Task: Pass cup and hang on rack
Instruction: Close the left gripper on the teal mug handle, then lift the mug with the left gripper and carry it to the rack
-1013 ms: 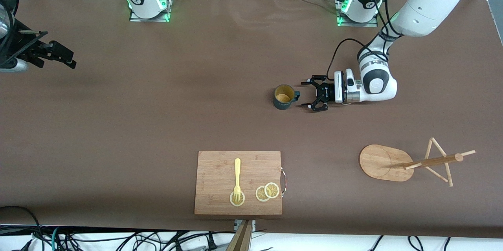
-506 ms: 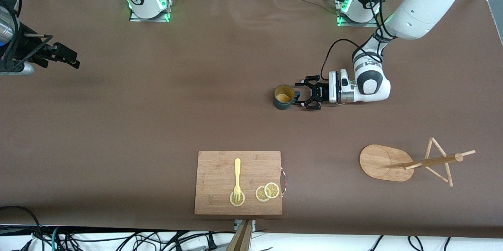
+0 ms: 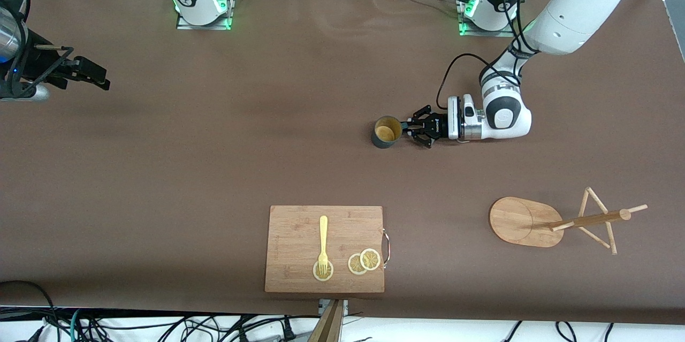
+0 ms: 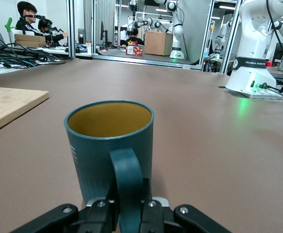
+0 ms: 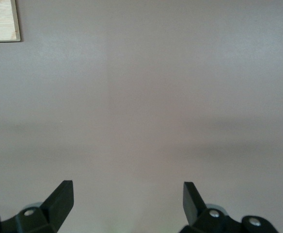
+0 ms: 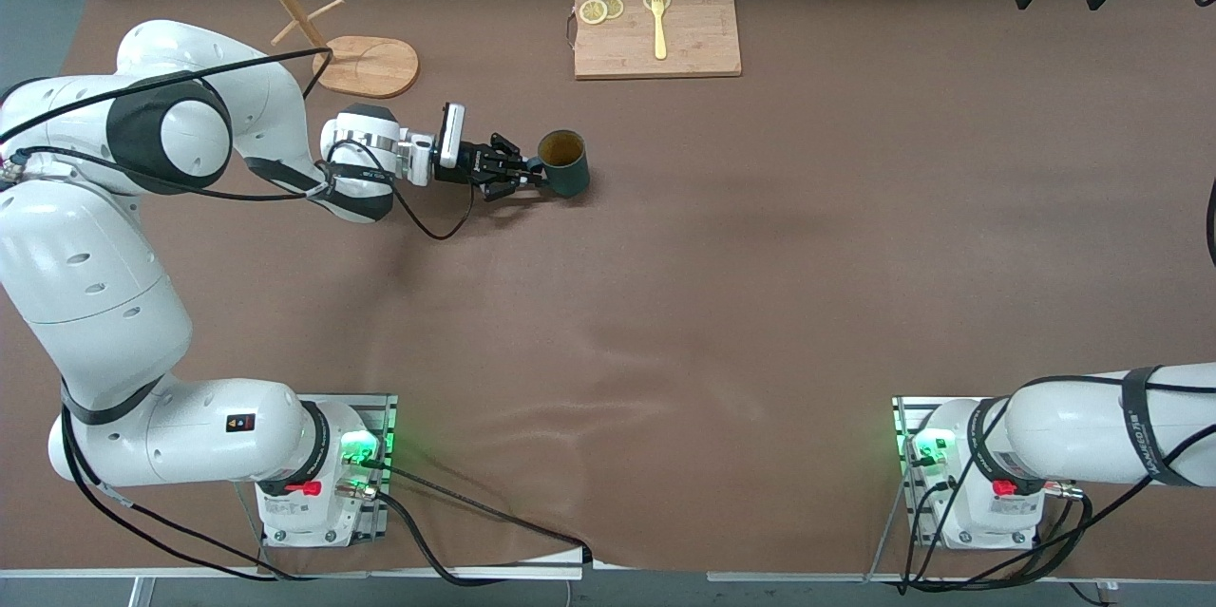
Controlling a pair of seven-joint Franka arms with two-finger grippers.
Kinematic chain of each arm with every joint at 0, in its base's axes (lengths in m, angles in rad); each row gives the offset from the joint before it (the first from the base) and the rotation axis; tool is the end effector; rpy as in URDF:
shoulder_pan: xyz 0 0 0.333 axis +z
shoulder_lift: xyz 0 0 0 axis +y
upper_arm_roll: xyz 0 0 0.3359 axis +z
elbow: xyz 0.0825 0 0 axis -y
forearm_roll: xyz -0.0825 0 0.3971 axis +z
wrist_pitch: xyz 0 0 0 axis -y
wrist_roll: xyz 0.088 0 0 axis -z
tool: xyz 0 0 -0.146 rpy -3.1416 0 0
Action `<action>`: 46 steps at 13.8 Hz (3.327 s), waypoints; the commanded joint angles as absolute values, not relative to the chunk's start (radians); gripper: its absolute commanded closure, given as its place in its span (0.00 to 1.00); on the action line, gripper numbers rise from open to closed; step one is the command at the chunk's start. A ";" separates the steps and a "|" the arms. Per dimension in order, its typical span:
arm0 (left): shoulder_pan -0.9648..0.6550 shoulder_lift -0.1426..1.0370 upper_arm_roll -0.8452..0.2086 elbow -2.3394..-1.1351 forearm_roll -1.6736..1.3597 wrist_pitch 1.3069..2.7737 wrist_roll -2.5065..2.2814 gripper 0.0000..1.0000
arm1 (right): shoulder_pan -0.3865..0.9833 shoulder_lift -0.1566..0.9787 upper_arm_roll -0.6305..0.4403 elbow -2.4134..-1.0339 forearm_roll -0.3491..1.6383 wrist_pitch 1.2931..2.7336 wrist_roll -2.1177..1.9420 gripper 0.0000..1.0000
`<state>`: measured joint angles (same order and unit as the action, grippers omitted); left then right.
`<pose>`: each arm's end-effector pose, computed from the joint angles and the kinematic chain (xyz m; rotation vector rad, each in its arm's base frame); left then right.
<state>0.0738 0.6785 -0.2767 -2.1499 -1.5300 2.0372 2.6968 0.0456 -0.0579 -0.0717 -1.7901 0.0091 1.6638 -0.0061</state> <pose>0.4971 -0.2093 0.0814 1.4449 -1.3475 0.9839 0.5458 -0.0138 0.5390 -3.1253 0.0327 0.1068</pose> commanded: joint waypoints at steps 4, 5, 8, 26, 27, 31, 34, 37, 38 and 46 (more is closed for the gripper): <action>0.107 0.625 -0.275 -2.193 -1.525 2.011 2.726 1.00 | 0.057 -0.048 -0.087 -1.761 0.015 1.655 -0.003 0.00; 0.124 0.599 -0.276 -2.209 -1.523 2.010 2.721 1.00 | 0.055 -0.061 -0.101 -1.761 0.017 1.646 -0.008 0.00; 0.213 0.487 -0.305 -2.247 -1.393 1.999 2.593 1.00 | 0.063 -0.048 -0.141 -1.677 0.031 1.591 -0.017 0.00; 0.886 0.402 -0.310 -2.180 -1.094 1.341 1.253 1.00 | 0.077 -0.021 -0.110 -1.686 0.029 1.549 -0.011 0.00; 0.893 0.432 -0.311 -2.131 -1.095 1.321 1.167 1.00 | 0.077 -0.021 -0.110 -1.686 0.029 1.549 -0.009 0.00; 0.910 0.541 -0.313 -1.967 -1.152 1.267 0.851 1.00 | 0.077 -0.020 -0.110 -1.686 0.031 1.545 -0.002 0.00; 0.905 0.561 -0.313 -1.896 -1.239 1.269 0.657 1.00 | 0.077 -0.020 -0.110 -1.684 0.031 1.545 -0.005 0.00; 0.899 0.630 -0.313 -1.804 -1.305 1.275 0.531 1.00 | 0.077 -0.018 -0.110 -1.684 0.031 1.546 -0.005 0.00; 0.897 0.665 -0.311 -1.760 -1.308 1.276 0.500 1.00 | 0.077 -0.018 -0.110 -1.683 0.029 1.546 -0.005 0.00; 0.833 0.765 -0.311 -1.661 -1.404 1.331 0.465 1.00 | 0.072 -0.015 -0.117 -1.681 0.029 1.545 -0.020 0.00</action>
<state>0.8483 0.7574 -0.3057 -1.6888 -1.3781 1.3172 0.4899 0.0723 -0.0176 -0.1097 -1.7002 0.0168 1.5650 -0.0101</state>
